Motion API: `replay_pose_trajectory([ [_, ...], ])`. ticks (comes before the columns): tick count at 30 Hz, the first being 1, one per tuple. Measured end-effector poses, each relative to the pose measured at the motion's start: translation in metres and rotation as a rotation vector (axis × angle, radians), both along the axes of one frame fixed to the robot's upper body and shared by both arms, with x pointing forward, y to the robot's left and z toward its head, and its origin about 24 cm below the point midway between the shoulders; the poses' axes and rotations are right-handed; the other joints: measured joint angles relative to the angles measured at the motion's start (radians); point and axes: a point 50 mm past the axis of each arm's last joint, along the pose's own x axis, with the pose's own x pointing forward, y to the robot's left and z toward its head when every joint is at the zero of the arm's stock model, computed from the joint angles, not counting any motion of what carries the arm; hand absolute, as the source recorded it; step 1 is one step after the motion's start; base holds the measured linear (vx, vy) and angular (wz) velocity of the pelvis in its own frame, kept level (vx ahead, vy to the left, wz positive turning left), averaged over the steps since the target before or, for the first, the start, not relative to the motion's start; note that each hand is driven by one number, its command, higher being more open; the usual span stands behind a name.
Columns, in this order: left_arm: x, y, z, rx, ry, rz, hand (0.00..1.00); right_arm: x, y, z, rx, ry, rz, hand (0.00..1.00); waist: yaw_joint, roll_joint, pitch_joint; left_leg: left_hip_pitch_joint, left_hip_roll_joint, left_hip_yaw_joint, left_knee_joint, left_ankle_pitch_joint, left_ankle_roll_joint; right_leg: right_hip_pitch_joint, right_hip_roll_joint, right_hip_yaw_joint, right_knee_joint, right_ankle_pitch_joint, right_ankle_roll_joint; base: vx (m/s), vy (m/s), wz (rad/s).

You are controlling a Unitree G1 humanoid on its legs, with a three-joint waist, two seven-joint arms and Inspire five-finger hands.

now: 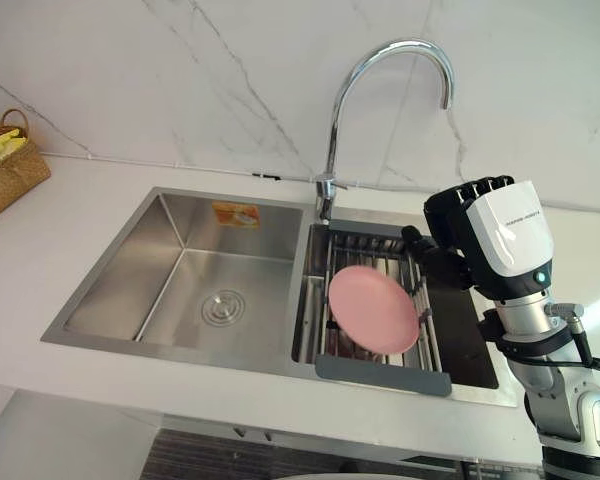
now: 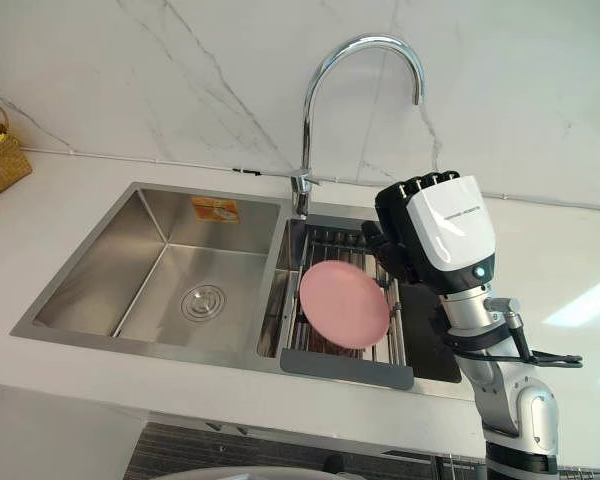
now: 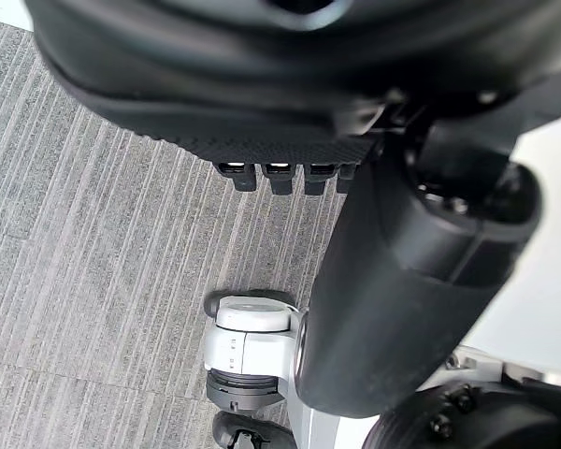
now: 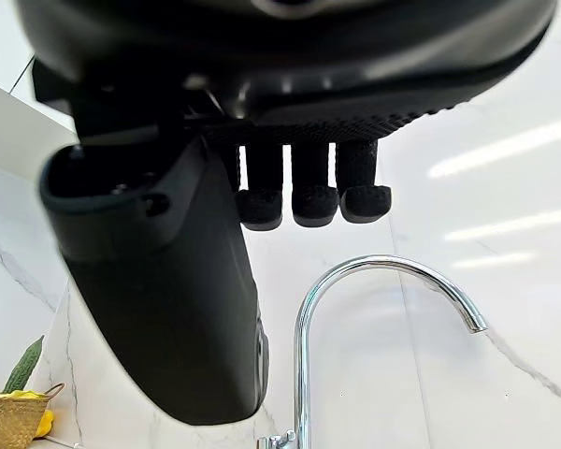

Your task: Walk over to the sink, pick up the cup, carry it to the dishwasher, place the cup inside the dishwasher, then close the dishwasher door

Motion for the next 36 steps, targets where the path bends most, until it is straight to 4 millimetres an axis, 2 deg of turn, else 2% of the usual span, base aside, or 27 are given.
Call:
replay_pose_trajectory([
  [4, -0.001, -0.001, 0.000, -0.002, -0.001, 0.003, 1.00, 0.000, -0.001, 0.000, 0.002, 0.008, -0.004, 0.00, 0.000, -0.002, -0.001, 0.000, 0.000, 0.000, 0.000, 0.000, 0.000, 0.000, 0.000, 0.000, 0.000, 0.000, 0.000, 0.00, 0.000, 0.00],
  [5, -0.001, -0.001, 0.000, -0.001, -0.002, 0.003, 1.00, 0.000, -0.001, 0.000, 0.019, 0.011, -0.002, 1.00, 0.000, -0.003, -0.002, 0.000, 0.000, 0.000, 0.000, 0.000, 0.000, 0.000, 0.000, 0.000, 0.000, 0.000, 0.000, 0.00, 0.000, 0.00],
  [10, -0.002, -0.001, 0.001, 0.000, -0.004, 0.004, 1.00, -0.001, -0.005, 0.004, 0.095, 0.015, 0.010, 1.00, -0.001, -0.005, -0.004, 0.000, -0.001, 0.000, 0.000, 0.000, 0.000, 0.000, 0.000, 0.000, 0.000, 0.000, 0.000, 0.00, 0.000, 0.00],
  [16, -0.003, -0.002, 0.001, -0.001, -0.007, 0.006, 1.00, 0.001, -0.006, 0.000, 0.167, 0.126, 0.040, 1.00, -0.002, -0.006, -0.004, 0.000, -0.001, -0.001, 0.000, 0.000, 0.000, 0.000, -0.001, -0.001, 0.000, 0.000, 0.000, 0.00, 0.000, 0.00],
  [22, -0.003, -0.002, 0.001, 0.000, -0.007, 0.005, 1.00, -0.006, -0.013, -0.019, 0.273, 0.305, 0.049, 1.00, -0.003, -0.005, -0.004, 0.003, -0.003, -0.002, -0.002, 0.000, 0.000, 0.002, -0.002, -0.002, 0.000, 0.000, 0.000, 0.00, 0.000, 0.00],
  [27, -0.004, -0.001, 0.001, 0.001, -0.005, 0.004, 1.00, -0.016, -0.015, -0.045, 0.262, 0.519, 0.035, 1.00, -0.005, -0.005, -0.004, 0.009, -0.007, -0.003, -0.003, 0.000, 0.000, 0.008, -0.006, -0.003, 0.000, -0.001, 0.001, 0.00, 0.000, 0.00],
  [28, -0.005, -0.001, 0.001, 0.000, -0.003, 0.000, 1.00, -0.022, -0.016, -0.054, 0.276, 0.581, 0.033, 1.00, -0.026, 0.015, 0.000, 0.008, -0.010, -0.002, -0.008, 0.000, 0.000, 0.007, -0.009, -0.003, -0.001, -0.002, 0.004, 0.00, 0.000, 0.00],
  [34, -0.005, -0.001, 0.001, 0.000, -0.003, 0.000, 1.00, -0.022, -0.015, -0.054, 0.302, 0.579, 0.041, 1.00, -0.025, 0.016, 0.001, 0.007, -0.010, -0.003, -0.009, 0.000, -0.001, 0.007, -0.010, -0.006, -0.001, -0.002, 0.004, 0.00, 0.000, 0.00],
  [36, -0.005, -0.001, 0.001, -0.005, 0.008, 0.003, 1.00, -0.022, -0.013, -0.055, 0.428, 0.571, 0.082, 1.00, -0.024, 0.018, 0.000, 0.007, -0.009, -0.002, -0.009, 0.001, -0.001, 0.007, -0.011, -0.010, 0.000, -0.002, 0.004, 0.00, 0.000, 0.03],
])
